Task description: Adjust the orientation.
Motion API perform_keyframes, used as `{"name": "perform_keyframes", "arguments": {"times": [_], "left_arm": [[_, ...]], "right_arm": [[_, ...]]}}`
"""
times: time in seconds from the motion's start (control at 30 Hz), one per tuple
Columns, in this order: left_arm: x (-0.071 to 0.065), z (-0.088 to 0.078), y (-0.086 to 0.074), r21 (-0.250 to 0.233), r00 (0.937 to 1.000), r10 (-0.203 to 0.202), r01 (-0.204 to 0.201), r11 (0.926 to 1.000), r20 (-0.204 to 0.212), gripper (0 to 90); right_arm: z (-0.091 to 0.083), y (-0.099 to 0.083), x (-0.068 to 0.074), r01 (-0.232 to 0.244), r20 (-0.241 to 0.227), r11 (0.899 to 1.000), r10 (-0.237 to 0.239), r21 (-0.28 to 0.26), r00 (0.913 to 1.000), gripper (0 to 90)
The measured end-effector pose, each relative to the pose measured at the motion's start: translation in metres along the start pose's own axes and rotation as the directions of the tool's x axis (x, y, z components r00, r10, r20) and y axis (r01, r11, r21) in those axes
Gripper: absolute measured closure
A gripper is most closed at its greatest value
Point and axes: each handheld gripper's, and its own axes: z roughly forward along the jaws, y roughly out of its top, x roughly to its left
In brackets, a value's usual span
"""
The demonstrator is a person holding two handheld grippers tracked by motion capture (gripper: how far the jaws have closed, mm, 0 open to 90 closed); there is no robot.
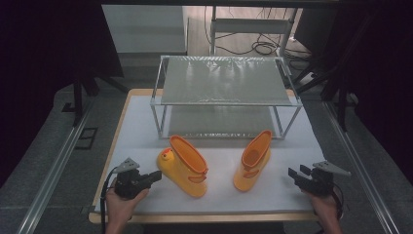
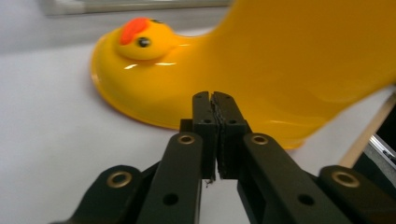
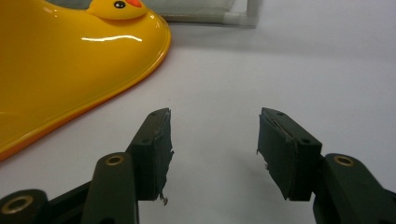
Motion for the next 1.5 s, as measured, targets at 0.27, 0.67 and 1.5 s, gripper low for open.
{"name": "perform_keyframes", "arguments": {"times": [0.27,0.67,1.5], "left_arm": [[-0.062,0.018,-0.008,-0.007,0.9936,0.106,-0.105,0.9944,0.041,89.8],[-0.123,0.071,-0.011,0.019,0.9785,0.206,-0.206,0.9784,-0.013,89.5],[-0.11,0.061,-0.018,-0.011,0.9746,0.2,-0.202,0.9793,-0.1,90.0]], "right_arm": [[0.001,-0.001,-0.002,-0.029,-0.006,1.0,0.029,-0.003,0.9996,44.6],[0.003,-0.002,0.001,-0.032,-0.013,0.999,0.032,0.005,0.9994,44.4],[0.003,-0.003,0.001,-0.033,-0.016,0.999,0.033,0.004,0.9993,44.0]]}}
